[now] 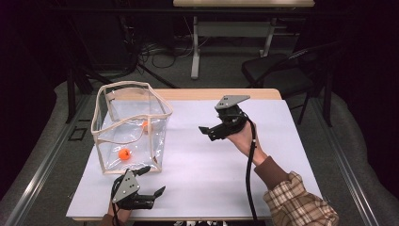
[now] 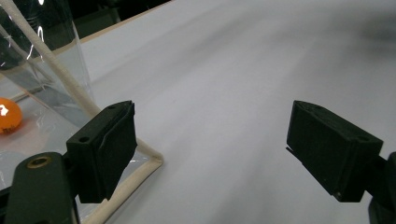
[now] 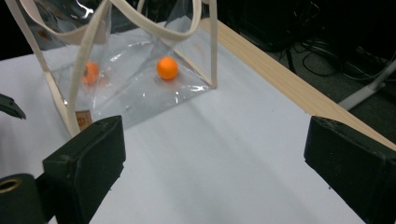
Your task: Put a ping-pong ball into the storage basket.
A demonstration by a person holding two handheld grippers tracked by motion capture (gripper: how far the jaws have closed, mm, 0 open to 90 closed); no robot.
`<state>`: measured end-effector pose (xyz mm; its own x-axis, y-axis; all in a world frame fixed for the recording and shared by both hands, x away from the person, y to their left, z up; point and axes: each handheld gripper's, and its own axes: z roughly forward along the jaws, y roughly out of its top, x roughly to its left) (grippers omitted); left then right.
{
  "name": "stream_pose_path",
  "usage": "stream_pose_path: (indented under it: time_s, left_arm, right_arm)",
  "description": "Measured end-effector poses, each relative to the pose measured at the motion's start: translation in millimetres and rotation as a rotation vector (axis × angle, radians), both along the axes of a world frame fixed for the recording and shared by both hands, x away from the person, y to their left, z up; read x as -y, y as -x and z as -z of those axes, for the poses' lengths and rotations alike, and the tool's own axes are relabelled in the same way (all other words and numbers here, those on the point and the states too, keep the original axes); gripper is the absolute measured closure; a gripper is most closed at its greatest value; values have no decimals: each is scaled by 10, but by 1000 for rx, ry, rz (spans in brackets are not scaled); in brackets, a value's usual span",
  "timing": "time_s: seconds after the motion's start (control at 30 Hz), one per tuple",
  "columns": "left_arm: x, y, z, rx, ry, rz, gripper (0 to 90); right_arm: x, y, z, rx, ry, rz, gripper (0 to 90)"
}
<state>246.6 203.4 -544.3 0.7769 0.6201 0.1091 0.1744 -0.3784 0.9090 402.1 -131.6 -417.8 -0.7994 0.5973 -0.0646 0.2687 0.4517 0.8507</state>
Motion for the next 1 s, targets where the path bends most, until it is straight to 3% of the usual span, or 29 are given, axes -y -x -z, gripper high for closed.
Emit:
stream_pose_path:
  time_s: [0.27, 1.0]
  left_arm:
    - [3, -4, 4, 1, 0, 0, 159]
    - [5, -6, 5, 0, -2, -3, 159]
  right_arm:
    - [180, 65, 192, -22, 23, 24, 44]
    - [447, 343, 573, -63, 65, 54, 8]
